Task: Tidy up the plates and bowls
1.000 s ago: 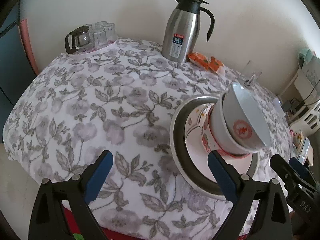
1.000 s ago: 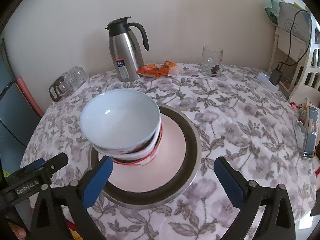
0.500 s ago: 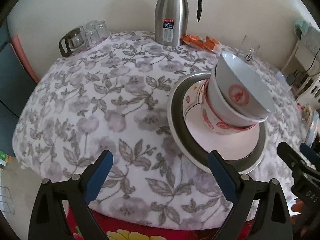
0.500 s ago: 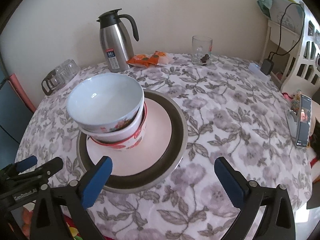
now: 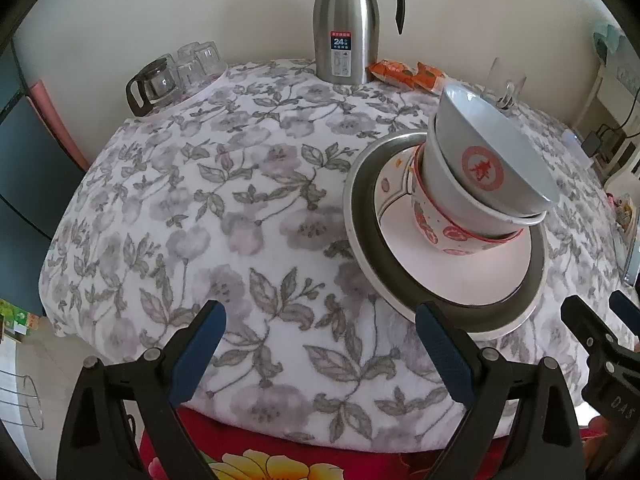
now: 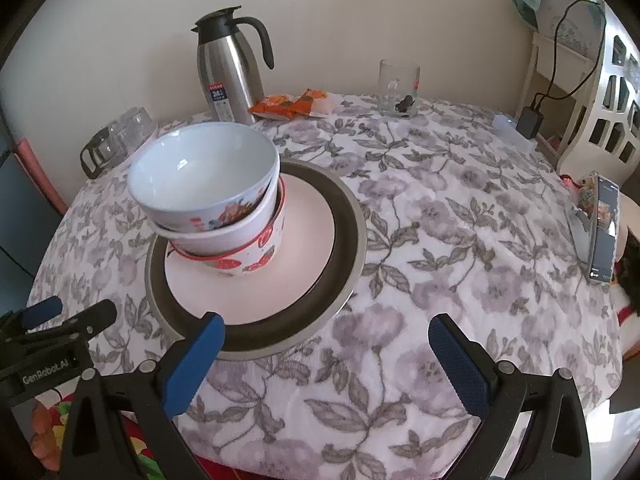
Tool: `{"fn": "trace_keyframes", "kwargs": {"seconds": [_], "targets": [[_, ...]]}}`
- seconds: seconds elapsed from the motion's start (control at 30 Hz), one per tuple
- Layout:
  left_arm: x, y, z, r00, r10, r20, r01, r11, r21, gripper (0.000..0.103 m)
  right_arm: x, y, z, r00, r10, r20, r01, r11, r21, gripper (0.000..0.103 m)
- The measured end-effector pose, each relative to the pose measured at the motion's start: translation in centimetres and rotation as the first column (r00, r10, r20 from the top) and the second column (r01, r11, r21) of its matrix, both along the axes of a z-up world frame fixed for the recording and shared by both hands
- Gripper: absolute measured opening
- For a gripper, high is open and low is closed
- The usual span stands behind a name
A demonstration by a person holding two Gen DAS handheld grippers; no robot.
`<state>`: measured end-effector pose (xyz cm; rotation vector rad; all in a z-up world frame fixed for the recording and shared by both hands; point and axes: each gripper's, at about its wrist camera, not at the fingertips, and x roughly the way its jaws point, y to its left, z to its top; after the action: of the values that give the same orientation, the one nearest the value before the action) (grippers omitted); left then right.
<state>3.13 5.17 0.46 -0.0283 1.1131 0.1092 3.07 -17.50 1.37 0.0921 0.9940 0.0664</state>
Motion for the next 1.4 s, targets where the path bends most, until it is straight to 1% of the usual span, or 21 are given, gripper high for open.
{"fn": "trace_keyframes", "kwargs": {"seconds": [0.17, 0.73, 1.4], "targets": [[0.04, -0.18, -0.04, 1.000, -0.009, -0.002, 0.009, 1.000, 0.008, 0.096, 0.04, 0.00, -0.07, 1.000, -0.001, -0.007, 0.001, 1.000, 0.000, 0.103], [0.46, 0.01, -0.78, 0.999, -0.012, -0.048, 0.011, 1.000, -0.027, 0.096, 0.28, -0.10, -0.24, 1.000, -0.005, -0.017, 0.005, 1.000, -0.003, 0.103], [0.53, 0.04, -0.84, 0.999, -0.011, -0.051, 0.009, 0.999, -0.033, 0.096, 0.29, -0.22, -0.38, 1.000, -0.007, -0.018, 0.007, 1.000, -0.002, 0.103]]}}
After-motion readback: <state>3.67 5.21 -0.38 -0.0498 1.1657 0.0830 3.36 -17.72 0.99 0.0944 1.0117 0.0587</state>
